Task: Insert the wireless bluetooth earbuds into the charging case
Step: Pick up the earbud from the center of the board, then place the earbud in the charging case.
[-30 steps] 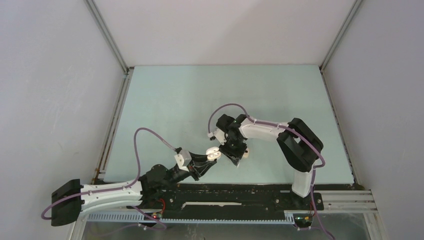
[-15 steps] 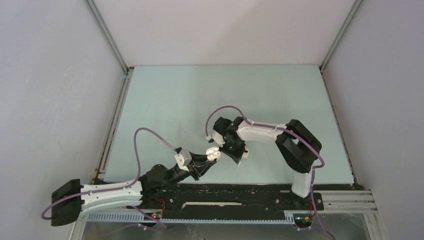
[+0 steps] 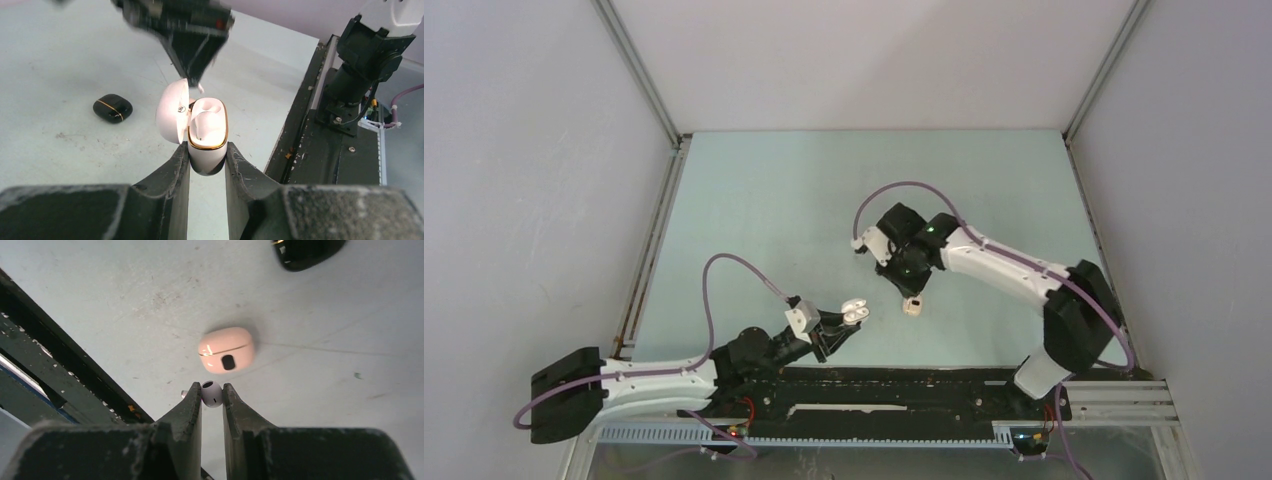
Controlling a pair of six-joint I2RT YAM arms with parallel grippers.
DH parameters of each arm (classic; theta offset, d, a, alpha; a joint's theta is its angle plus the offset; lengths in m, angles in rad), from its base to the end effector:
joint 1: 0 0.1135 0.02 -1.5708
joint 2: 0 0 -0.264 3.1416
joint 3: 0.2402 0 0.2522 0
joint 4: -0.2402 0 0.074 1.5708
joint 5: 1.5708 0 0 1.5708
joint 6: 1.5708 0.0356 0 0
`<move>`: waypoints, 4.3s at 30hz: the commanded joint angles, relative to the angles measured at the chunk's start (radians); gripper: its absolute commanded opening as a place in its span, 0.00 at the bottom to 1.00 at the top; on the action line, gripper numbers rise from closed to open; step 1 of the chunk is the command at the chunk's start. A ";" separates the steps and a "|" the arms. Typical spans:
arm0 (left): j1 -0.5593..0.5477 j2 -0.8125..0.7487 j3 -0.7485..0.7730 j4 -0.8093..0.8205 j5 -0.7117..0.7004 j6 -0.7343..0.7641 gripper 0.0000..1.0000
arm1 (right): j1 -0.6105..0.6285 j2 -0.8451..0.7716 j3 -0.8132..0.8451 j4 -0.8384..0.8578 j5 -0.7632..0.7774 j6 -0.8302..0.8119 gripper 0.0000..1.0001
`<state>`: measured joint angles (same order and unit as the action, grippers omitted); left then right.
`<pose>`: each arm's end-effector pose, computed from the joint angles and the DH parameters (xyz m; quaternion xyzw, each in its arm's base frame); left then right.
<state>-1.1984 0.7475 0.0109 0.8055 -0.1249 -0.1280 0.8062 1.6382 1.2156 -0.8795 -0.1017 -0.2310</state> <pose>0.0613 -0.1448 0.1804 0.3081 0.6090 -0.4156 0.6012 0.2153 0.2297 0.2257 -0.4965 0.8562 0.0862 0.1140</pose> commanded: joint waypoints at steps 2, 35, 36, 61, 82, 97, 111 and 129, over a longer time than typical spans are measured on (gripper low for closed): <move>0.000 0.096 -0.046 0.132 -0.005 0.023 0.00 | -0.020 -0.176 0.046 0.048 -0.009 -0.138 0.00; 0.175 0.612 0.328 0.590 0.437 -0.101 0.00 | 0.232 -0.949 -0.353 0.610 -0.014 -0.915 0.00; 0.175 0.609 0.328 0.589 0.438 -0.104 0.00 | 0.240 -0.954 -0.368 0.617 -0.012 -0.923 0.00; 0.194 0.564 0.297 0.586 0.397 -0.122 0.00 | 0.289 -1.008 -0.464 0.578 -0.002 -1.027 0.00; 0.194 0.555 0.289 0.588 0.420 -0.114 0.00 | 0.295 -0.960 -0.500 0.623 0.049 -1.054 0.00; 0.197 0.553 0.278 0.588 0.389 -0.113 0.00 | 0.298 -0.976 -0.500 0.589 0.069 -1.056 0.00; 0.198 0.545 0.261 0.592 0.379 -0.104 0.00 | 0.323 -0.934 -0.500 0.582 0.101 -1.046 0.00; 0.198 0.534 0.261 0.595 0.372 -0.093 0.00 | 0.350 -0.901 -0.499 0.588 0.167 -1.009 0.02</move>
<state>-1.0046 1.3125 0.2749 1.3346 0.2604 -0.2432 1.1446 0.7254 0.7151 -0.2958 0.0280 -1.2655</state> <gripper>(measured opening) 0.288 0.181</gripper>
